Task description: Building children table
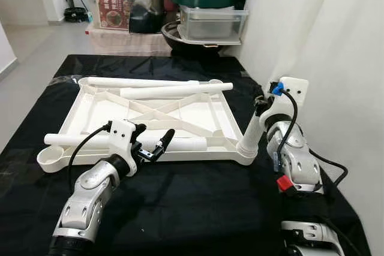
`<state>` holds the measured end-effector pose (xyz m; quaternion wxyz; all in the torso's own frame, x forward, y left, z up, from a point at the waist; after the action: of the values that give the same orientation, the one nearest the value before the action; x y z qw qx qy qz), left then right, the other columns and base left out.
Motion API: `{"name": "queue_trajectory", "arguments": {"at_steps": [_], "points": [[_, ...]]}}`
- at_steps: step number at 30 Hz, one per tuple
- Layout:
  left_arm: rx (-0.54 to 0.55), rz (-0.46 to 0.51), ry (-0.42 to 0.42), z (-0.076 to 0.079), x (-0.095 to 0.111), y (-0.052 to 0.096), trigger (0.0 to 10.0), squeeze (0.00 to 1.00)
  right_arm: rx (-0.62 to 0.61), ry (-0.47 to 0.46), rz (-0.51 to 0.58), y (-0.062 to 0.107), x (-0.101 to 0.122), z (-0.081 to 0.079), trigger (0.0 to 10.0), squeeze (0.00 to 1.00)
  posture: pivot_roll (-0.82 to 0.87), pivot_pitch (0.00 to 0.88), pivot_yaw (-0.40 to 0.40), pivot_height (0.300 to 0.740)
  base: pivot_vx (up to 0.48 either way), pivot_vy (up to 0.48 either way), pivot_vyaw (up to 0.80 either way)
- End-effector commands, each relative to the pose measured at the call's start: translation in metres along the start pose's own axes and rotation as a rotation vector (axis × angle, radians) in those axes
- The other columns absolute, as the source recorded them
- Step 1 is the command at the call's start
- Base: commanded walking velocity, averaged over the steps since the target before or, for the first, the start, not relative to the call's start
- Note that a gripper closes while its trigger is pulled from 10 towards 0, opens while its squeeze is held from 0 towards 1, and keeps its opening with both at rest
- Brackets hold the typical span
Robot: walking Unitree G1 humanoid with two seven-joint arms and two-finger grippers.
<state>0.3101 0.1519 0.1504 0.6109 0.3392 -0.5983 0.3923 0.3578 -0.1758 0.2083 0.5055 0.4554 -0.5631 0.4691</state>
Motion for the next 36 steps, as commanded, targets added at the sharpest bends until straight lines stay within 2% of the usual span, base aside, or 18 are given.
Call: {"name": "queue_trajectory", "arguments": {"at_steps": [1, 2, 4, 5, 6, 13, 15, 16, 17, 18, 19, 20, 26, 27, 32, 33, 35, 36], "points": [[-0.004, -0.009, -0.011, -0.001, -0.001, 0.0, 10.0, 0.0, 0.0, 0.004, -0.106, -0.001, -0.02, -0.001, 10.0, 0.0, 0.02, 0.0, -0.102, 0.74, 0.0, 0.0, 0.0], [-0.002, -0.009, -0.011, -0.001, -0.001, 0.0, 10.0, 0.0, 0.019, 0.003, -0.063, -0.007, -0.009, 0.002, 10.0, 1.0, 0.02, 0.0, -0.103, 0.74, 0.0, 0.0, 0.0], [-0.001, -0.008, -0.01, -0.001, -0.001, 0.0, 10.0, 0.0, 0.03, 0.001, -0.033, -0.012, -0.002, 0.004, 10.0, 1.0, 0.02, 0.0, -0.103, 0.74, 0.0, 0.0, 0.0], [-0.002, -0.008, -0.007, 0.0, -0.001, 0.0, 10.0, 0.0, 0.055, 0.017, -0.014, -0.018, 0.007, 0.007, 10.0, 0.38, 0.01, 0.0, -0.102, 0.74, 0.0, 0.0, 0.0], [-0.003, -0.008, -0.006, 0.0, -0.001, -0.001, 10.0, 0.0, 0.071, 0.027, 0.001, -0.022, 0.014, 0.01, 10.0, 0.0, 0.01, 0.0, -0.103, 0.74, 0.0, 0.0, 0.0], [-0.003, -0.008, -0.004, 0.0, -0.002, -0.001, 10.0, 0.0, 0.315, -0.005, 0.07, -0.031, 0.042, 0.008, 10.0, 0.0, 0.01, 0.0, -0.102, 0.74, 0.0, 0.0, 0.0], [-0.002, -0.008, -0.004, -0.001, -0.002, -0.001, 10.0, 0.0, 0.576, 0.06, 0.094, -0.016, 0.053, -0.003, 10.0, 0.0, 0.01, 0.0, -0.1, 0.74, 0.0, 0.0, 0.0], [-0.002, -0.008, -0.004, -0.001, -0.002, -0.001, 10.0, 0.0, 0.576, 0.06, 0.094, -0.016, 0.053, -0.003, 10.0, 0.0, 0.01, 0.0, -0.1, 0.74, 0.0, 0.0, 0.0], [-0.002, -0.009, -0.004, -0.001, -0.002, -0.001, 10.0, 0.0, 0.698, 0.1, 0.096, -0.007, 0.054, -0.008, 10.0, 0.0, 0.01, 0.0, -0.1, 0.74, 0.0, 0.0, 0.0], [-0.004, -0.01, -0.004, 0.0, -0.002, -0.002, 10.0, 0.0, 0.817, 0.156, 0.075, 0.002, 0.048, -0.01, 10.0, 0.0, 0.01, 0.0, -0.1, 0.74, 0.0, 0.0, 0.0], [-0.004, -0.01, -0.004, 0.0, -0.002, -0.002, 10.0, 0.0, 0.817, 0.156, 0.075, 0.002, 0.048, -0.01, 10.0, 0.0, 0.01, 0.0, -0.1, 0.74, 0.0, 0.0, 0.0], [-0.007, -0.009, -0.004, 0.001, -0.002, -0.002, 10.0, 0.0, 0.956, 0.233, 0.011, 0.012, 0.031, -0.01, 10.0, 0.0, 0.01, 0.0, -0.104, 0.74, 0.0, 0.0, 0.0], [-0.004, -0.008, -0.005, 0.0, -0.002, -0.002, 10.0, 0.0, 1.014, 0.211, -0.053, 0.015, 0.015, -0.011, 9.2, 0.0, 0.01, 0.0, -0.106, 0.74, 0.0, 0.0, 0.0], [-0.004, -0.01, -0.008, 0.0, -0.002, -0.002, 10.0, 0.0, 1.032, 0.199, -0.076, 0.015, 0.007, -0.013, 0.0, 0.0, 0.02, 0.0, -0.103, 0.74, 0.0, 0.0, 0.0], [-0.004, -0.011, -0.009, 0.0, -0.002, -0.001, 10.0, 0.0, 1.022, 0.201, -0.109, 0.013, 0.001, -0.01, 0.0, 0.0, 0.02, 0.0, -0.103, 0.74, 0.0, 0.0, 0.0], [-0.003, -0.011, -0.011, -0.001, -0.002, -0.001, 10.0, 0.0, 0.916, 0.199, -0.132, 0.004, -0.002, -0.004, 0.0, 0.0, 0.02, 0.0, -0.103, 0.74, 0.0, 0.0, 0.0], [-0.003, -0.011, -0.011, -0.001, -0.002, -0.001, 10.0, 0.0, 0.916, 0.199, -0.132, 0.004, -0.002, -0.004, 0.0, 0.0, 0.02, 0.0, -0.103, 0.74, 0.0, 0.0, 0.0], [-0.002, -0.011, -0.013, -0.002, -0.001, -0.001, 10.0, 0.0, 0.729, 0.177, -0.152, -0.011, -0.004, 0.006, 0.0, 0.0, 0.02, 0.0, -0.102, 0.74, 0.0, 0.0, 0.0]]}}
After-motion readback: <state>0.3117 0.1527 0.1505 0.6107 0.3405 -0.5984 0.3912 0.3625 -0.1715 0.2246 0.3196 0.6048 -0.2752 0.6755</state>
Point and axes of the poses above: a point about 5 cm out from each wrist's last joint towards the gripper, its own y axis pointing back from the gripper into the wrist, its own x axis along the axis of the wrist's last joint, z = x × y, the point moved 1 cm from there along -y, pointing out of the wrist towards the gripper, and after that the axes turned 4 degrees about y, right-handed, at the moved point
